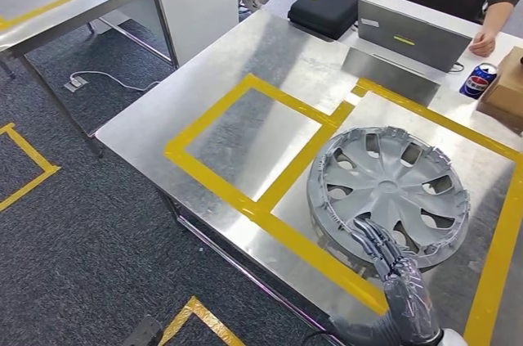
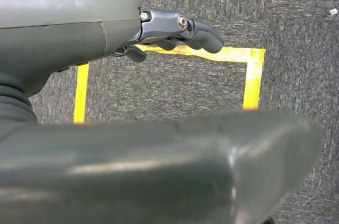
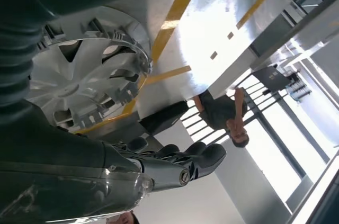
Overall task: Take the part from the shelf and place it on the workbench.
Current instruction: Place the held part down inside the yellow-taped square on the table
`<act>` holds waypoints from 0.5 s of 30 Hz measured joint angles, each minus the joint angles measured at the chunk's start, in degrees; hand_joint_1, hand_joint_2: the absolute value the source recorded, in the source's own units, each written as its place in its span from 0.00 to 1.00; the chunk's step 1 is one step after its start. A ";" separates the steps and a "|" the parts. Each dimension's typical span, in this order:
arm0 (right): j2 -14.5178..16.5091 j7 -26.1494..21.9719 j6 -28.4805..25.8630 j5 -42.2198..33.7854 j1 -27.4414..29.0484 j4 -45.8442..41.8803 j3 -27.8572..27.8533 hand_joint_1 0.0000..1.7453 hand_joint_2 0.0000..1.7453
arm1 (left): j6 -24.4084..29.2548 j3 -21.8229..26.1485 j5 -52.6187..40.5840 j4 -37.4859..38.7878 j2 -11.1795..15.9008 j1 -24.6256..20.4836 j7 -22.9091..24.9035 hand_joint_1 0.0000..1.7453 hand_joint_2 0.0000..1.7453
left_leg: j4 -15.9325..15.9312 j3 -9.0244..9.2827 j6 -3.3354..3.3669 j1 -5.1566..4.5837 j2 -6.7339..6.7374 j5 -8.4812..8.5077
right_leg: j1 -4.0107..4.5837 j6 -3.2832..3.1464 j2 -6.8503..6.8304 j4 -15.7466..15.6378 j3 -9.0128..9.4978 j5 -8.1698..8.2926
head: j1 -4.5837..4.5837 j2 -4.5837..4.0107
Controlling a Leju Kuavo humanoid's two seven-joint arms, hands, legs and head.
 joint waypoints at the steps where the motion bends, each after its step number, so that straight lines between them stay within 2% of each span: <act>1: 0.27 -0.20 -1.22 -0.16 0.46 -0.47 0.33 0.00 0.00 | 0.14 0.16 0.04 0.00 -0.09 0.01 0.03 0.00 0.00 | 0.02 -0.05 -0.33 0.19 -0.25 0.14 | -0.30 0.29 0.17 -3.65 2.00 1.96 | 0.00 0.00; 2: 0.57 -0.42 -2.47 -0.50 0.85 -0.80 0.72 0.00 0.00 | 0.29 0.30 0.08 0.00 -0.14 0.01 0.07 0.00 0.00 | 0.03 -0.15 -0.76 0.35 -0.50 0.32 | -0.57 0.59 0.87 -7.88 4.37 3.43 | 0.01 0.00; 3: 0.91 -0.64 -3.64 -1.01 1.30 -1.02 1.13 0.00 0.00 | 0.45 0.40 0.12 0.00 -0.17 -0.03 0.12 0.00 0.00 | 0.02 -0.24 -1.26 0.44 -0.80 0.55 | -0.71 0.52 1.64 -11.15 6.23 4.68 | -0.04 0.00; 4: 1.22 -0.85 -4.62 -1.61 1.76 -1.12 1.51 0.00 0.00 | 0.61 0.47 0.14 0.00 -0.19 -0.09 0.17 0.00 0.00 | 0.02 -0.35 -1.79 0.49 -1.16 0.84 | -0.75 0.36 2.34 -13.18 7.34 5.18 | -0.05 0.00; 5: 1.55 -1.03 -5.30 -2.23 2.24 -1.14 1.85 0.00 0.00 | 0.73 0.54 0.14 0.00 -0.20 -0.16 0.25 0.00 0.00 | -0.04 -0.47 -2.29 0.51 -1.43 1.18 | -0.65 -0.02 2.80 -13.79 7.57 5.23 | -0.10 0.00; 7: 2.14 -1.23 -6.05 -3.05 2.84 -1.13 2.33 0.00 0.00 | 0.86 0.71 0.14 0.00 -0.26 -0.11 0.43 0.00 0.00 | -0.25 -0.74 -3.26 0.67 -2.14 1.86 | -0.50 -1.20 2.22 -13.69 6.92 5.69 | -0.13 0.00; 8: 2.46 -1.31 -6.15 -3.42 2.93 -1.12 2.53 0.00 0.00 | 0.90 0.79 0.14 0.00 -0.27 -0.01 0.53 0.00 0.00 | -0.01 -1.10 -3.60 0.73 -2.08 1.44 | -0.49 -1.86 1.74 -13.74 6.57 6.07 | -0.21 0.00; 9: 2.77 -1.51 -6.21 -3.99 3.03 -1.12 2.66 0.00 0.00 | 0.99 0.85 0.13 0.00 -0.29 0.09 0.63 0.00 0.00 | 1.11 -1.76 -3.85 0.75 -1.86 0.04 | -0.51 -2.51 1.18 -13.86 6.20 6.57 | -0.35 0.00; 10: 3.10 -1.77 -6.24 -4.81 3.19 -1.09 2.74 0.00 0.00 | 1.13 0.87 0.10 0.00 -0.35 0.12 0.72 0.00 0.00 | 3.41 -2.77 -3.99 0.75 -1.45 -2.27 | -0.50 -3.07 0.57 -13.97 5.67 7.11 | -0.55 0.00; 12: 3.85 -2.65 -6.28 -6.80 3.65 -0.86 2.80 0.00 0.00 | 1.58 0.88 0.04 0.00 -0.52 0.09 0.97 0.00 0.00 | 10.55 -5.18 -4.21 0.68 -0.76 -7.60 | -0.21 -3.64 -0.64 -13.95 4.49 8.07 | -0.87 0.00; 13: 4.35 -3.33 -6.46 -7.88 3.88 -0.63 2.80 0.00 0.00 | 1.93 0.90 0.03 0.00 -0.60 0.08 1.20 0.00 0.00 | 13.66 -5.88 -4.31 0.69 -0.62 -9.03 | -0.05 -3.74 -1.27 -13.93 3.84 8.52 | -0.93 0.00; 14: 5.01 -4.19 -6.76 -9.03 4.15 -0.38 2.78 0.00 0.00 | 2.42 0.93 0.03 0.00 -0.63 0.08 1.51 0.00 0.00 | 15.32 -5.80 -4.38 0.69 -0.54 -9.27 | 0.07 -3.74 -1.91 -13.90 3.20 8.95 | -0.94 0.00; 15: 5.76 -5.21 -7.17 -10.41 4.50 -0.13 2.71 0.00 0.00 | 3.02 1.00 0.08 0.00 -0.64 0.09 1.83 0.00 0.00 | 15.05 -4.69 -4.41 0.70 -0.41 -8.47 | 0.15 -3.66 -2.56 -13.88 2.60 9.36 | -0.95 0.00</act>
